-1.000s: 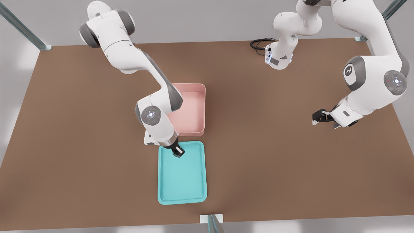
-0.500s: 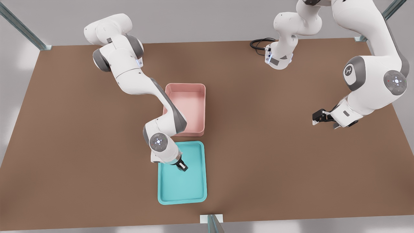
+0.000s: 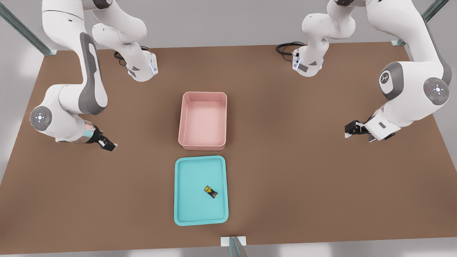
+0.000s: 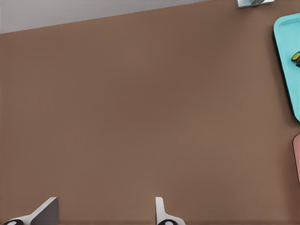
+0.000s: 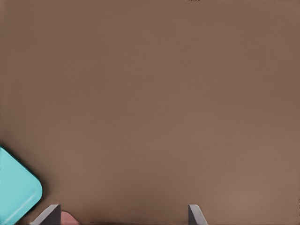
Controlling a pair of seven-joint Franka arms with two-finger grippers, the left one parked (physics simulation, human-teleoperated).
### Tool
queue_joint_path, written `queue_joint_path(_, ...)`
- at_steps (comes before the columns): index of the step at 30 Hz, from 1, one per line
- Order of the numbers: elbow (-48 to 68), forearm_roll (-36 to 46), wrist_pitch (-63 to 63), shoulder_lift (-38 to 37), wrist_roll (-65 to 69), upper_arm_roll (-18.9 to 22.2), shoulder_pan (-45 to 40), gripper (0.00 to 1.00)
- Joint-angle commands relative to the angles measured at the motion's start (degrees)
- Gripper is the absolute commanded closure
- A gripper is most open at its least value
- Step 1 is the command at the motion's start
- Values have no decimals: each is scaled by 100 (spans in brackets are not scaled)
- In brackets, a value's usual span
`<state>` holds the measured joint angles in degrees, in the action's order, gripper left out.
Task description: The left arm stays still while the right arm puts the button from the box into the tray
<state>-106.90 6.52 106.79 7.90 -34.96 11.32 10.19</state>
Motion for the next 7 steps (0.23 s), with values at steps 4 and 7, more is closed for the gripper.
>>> queue_joint_path(4, 170, 24, -167, 80, 3786, 2, -43, 0)
queue_joint_path(7, 178, 33, -167, 80, 3777, 2, -43, 0)
